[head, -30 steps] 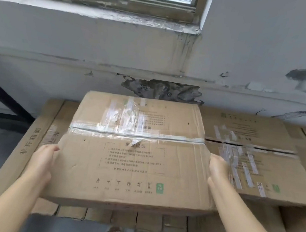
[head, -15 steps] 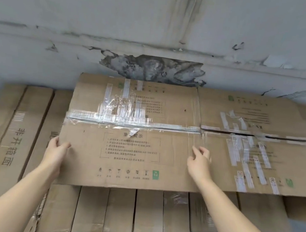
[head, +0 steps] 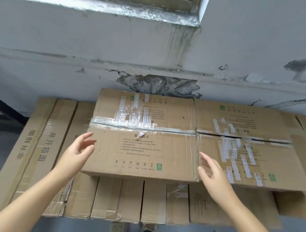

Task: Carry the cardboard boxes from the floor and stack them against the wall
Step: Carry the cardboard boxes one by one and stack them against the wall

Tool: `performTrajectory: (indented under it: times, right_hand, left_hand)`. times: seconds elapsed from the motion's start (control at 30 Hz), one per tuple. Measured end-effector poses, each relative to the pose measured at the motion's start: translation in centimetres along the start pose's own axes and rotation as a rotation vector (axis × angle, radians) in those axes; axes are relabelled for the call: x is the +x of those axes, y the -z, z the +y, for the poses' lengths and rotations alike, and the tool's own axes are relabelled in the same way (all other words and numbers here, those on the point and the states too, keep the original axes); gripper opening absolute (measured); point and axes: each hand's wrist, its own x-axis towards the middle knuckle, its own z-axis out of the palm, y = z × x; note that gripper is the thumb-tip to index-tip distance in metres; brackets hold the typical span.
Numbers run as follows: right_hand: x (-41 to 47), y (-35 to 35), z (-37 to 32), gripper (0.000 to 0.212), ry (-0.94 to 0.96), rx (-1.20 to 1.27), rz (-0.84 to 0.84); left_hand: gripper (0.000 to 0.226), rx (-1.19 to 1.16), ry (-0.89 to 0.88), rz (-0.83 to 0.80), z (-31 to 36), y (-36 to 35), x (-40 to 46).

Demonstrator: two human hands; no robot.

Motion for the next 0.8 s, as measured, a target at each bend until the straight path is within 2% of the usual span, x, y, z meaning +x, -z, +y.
performTrajectory:
  times: [0.17, 0.33, 0.47, 0.63, 0.8]
  right_hand:
    - [-8.1, 1.2, -1.5, 0.044, 0.059, 0.161, 0.021]
    - [-13.4, 0.4, -0.8, 0.040, -0.021, 0.377, 0.104]
    - [-16.0, -0.5, -0.5, 0.042, -0.106, 0.456, 0.207]
    - [-18.8, -1.2, -1.8, 0.038, -0.128, 0.584, 0.385]
    - [-24.0, -4.8, -2.5, 0.038, -0.209, 0.703, 0.681]
  left_hand:
    - [0.036, -0.018, -0.143, -0.015, 3.0, 1.1, -9.0]
    - [0.034, -0.115, -0.132, 0.033, 1.6, 0.7, -15.0]
    - [0.034, -0.173, -0.120, 0.082, 0.9, -0.2, -15.6]
    - [0.040, -0.001, -0.290, -0.149, 2.2, -0.6, -13.7]
    - [0.039, 0.117, -0.493, -0.431, 4.4, 0.2, -10.4]
